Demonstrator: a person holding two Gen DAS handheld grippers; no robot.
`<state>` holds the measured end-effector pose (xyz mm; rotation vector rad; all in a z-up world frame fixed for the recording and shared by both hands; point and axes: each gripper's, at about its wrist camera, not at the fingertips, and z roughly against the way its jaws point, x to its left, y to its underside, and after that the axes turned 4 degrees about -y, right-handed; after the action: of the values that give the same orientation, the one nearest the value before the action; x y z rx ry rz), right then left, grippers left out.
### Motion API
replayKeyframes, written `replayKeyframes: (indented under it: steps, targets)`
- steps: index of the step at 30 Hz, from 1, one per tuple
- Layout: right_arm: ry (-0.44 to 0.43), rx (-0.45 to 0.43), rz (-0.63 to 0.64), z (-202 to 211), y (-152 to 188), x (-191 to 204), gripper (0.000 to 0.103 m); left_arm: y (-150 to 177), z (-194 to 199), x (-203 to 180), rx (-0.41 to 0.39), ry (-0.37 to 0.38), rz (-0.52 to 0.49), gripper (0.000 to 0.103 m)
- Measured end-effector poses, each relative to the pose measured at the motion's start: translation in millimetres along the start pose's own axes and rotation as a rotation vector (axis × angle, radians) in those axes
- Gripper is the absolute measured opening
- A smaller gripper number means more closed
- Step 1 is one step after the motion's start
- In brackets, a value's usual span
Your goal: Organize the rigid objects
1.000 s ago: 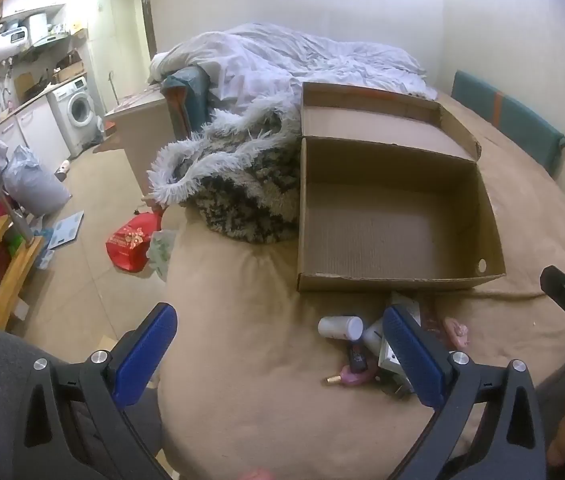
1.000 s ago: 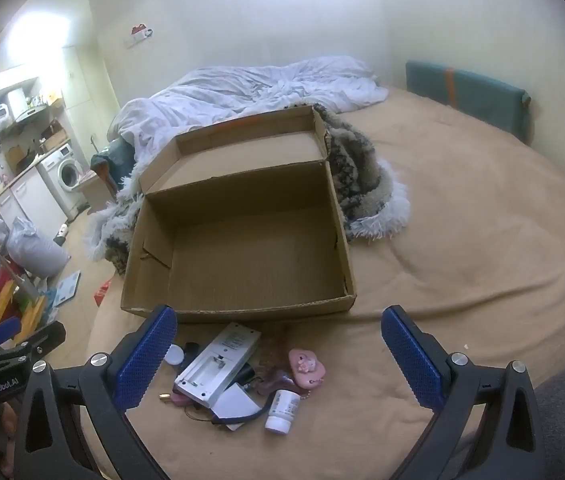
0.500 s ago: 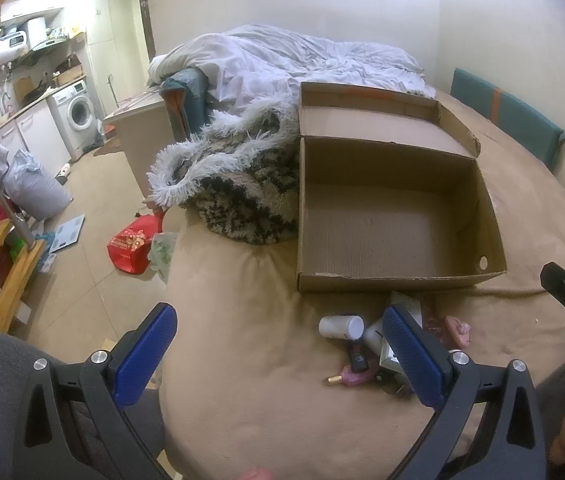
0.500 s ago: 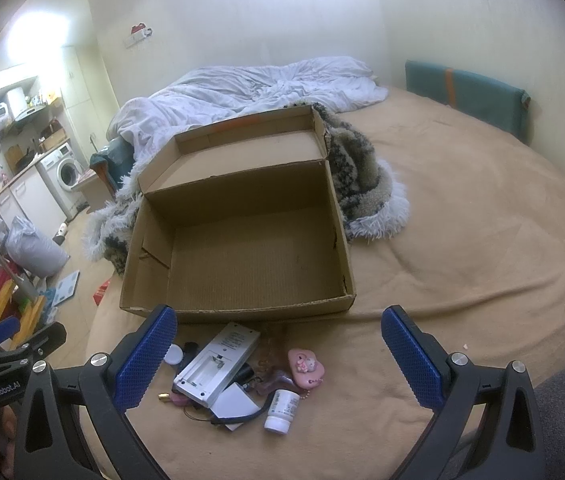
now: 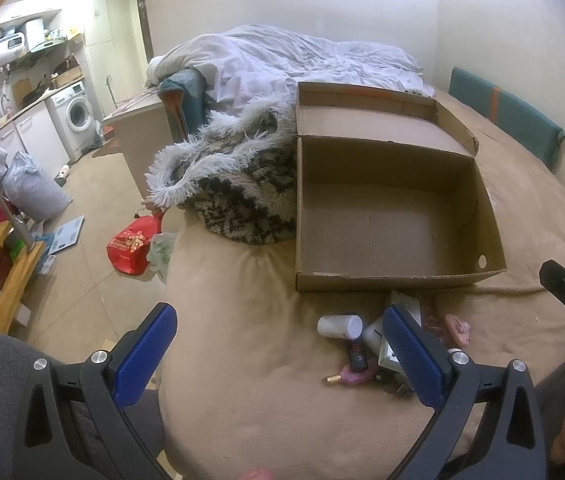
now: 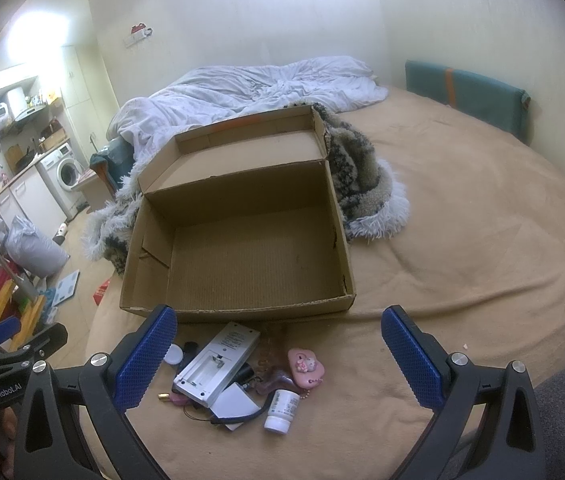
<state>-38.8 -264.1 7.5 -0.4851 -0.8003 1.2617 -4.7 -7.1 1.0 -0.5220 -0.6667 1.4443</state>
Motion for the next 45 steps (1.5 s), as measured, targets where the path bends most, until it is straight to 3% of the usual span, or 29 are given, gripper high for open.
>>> replayKeyframes:
  steps: [45]
  targets:
    - [-0.001, 0.008, -0.001, -3.7, -5.0, -10.2, 0.103, 0.7, -1.0, -2.7, 0.005, 0.003, -0.01, 0.103]
